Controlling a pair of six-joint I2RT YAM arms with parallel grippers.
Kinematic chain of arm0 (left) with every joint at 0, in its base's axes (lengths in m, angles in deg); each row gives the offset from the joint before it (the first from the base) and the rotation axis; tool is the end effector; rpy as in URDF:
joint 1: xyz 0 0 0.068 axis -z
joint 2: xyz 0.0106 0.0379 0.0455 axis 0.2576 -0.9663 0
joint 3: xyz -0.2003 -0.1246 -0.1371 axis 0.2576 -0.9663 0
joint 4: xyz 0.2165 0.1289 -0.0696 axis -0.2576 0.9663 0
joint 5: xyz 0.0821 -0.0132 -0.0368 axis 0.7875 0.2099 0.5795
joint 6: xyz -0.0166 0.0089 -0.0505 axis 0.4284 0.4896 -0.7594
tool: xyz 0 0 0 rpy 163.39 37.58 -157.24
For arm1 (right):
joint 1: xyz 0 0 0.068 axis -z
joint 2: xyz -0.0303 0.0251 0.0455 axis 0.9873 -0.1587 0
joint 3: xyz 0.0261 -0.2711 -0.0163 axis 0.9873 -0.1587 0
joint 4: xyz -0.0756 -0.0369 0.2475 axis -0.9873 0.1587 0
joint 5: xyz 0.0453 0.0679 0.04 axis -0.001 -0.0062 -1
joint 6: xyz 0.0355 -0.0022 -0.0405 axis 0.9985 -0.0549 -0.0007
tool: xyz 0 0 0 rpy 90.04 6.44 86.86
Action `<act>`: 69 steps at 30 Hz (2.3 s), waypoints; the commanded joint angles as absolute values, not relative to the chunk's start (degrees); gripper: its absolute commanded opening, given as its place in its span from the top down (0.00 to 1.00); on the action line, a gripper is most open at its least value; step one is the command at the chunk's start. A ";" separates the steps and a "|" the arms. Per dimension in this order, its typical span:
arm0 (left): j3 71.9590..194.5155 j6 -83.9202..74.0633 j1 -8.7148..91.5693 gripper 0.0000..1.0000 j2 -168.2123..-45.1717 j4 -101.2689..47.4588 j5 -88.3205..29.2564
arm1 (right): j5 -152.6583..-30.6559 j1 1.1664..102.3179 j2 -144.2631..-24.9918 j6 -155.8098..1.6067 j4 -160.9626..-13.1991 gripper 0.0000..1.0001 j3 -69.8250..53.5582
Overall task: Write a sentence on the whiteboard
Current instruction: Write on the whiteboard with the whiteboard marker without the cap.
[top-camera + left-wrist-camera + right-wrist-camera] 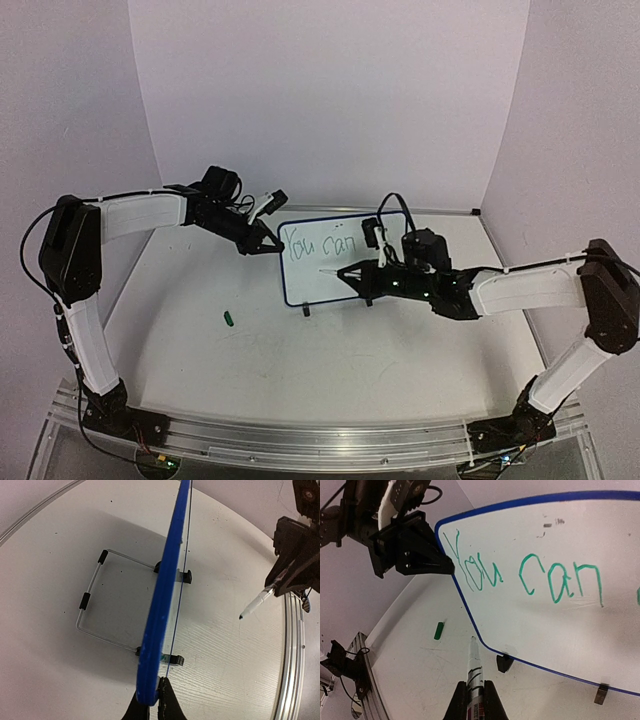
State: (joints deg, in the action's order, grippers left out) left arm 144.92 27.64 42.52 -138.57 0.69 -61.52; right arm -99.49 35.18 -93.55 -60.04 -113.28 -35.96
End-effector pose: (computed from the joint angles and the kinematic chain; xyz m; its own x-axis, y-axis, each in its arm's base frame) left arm 0.3559 -0.2120 0.2470 -0.3625 0.4978 -0.7879 0.9206 0.3230 -0.2194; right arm 0.2346 0.2539 0.2265 -0.5339 0.0116 -0.8455 -0.7132 0.5310 0.4576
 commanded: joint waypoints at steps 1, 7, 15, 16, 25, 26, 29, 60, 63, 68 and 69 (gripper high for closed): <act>144.21 30.32 41.91 1.00 -137.97 0.87 -53.70 | -94.11 31.75 -97.37 -60.91 -119.28 1.00 -32.89; 144.21 30.21 41.91 1.00 -138.07 0.86 -53.66 | -89.80 28.58 -101.72 -60.88 -122.23 1.00 -31.84; 144.02 30.34 41.91 1.00 -138.16 0.87 -53.30 | -86.16 27.88 -106.54 -60.38 -123.23 1.00 -29.76; 144.10 30.37 41.91 1.00 -138.16 0.88 -53.34 | -86.28 27.88 -107.26 -60.43 -123.22 1.00 -29.16; 144.19 30.33 41.91 1.00 -138.58 0.83 -53.57 | -87.86 27.88 -112.40 -60.40 -123.13 1.00 -24.99; 144.21 30.34 41.91 1.00 -138.59 0.81 -53.59 | -87.78 27.87 -112.84 -60.31 -122.99 1.00 -24.68; 144.23 30.31 41.89 1.00 -138.56 0.88 -53.70 | -86.97 27.88 -113.90 -59.74 -122.43 1.00 -24.01; 144.30 30.30 41.91 1.00 -138.41 0.89 -53.59 | -76.47 27.88 -109.15 -59.51 -120.38 1.00 -28.30; 144.30 30.33 41.91 1.00 -138.35 0.95 -53.62 | -80.27 27.91 -108.44 -60.27 -120.56 1.00 -28.43; 144.30 30.32 41.91 1.00 -138.25 0.95 -53.62 | -85.35 27.88 -106.78 -60.46 -121.31 1.00 -28.66; 144.30 30.30 41.91 1.00 -138.25 0.95 -53.64 | -85.71 27.87 -106.65 -60.30 -121.34 1.00 -28.46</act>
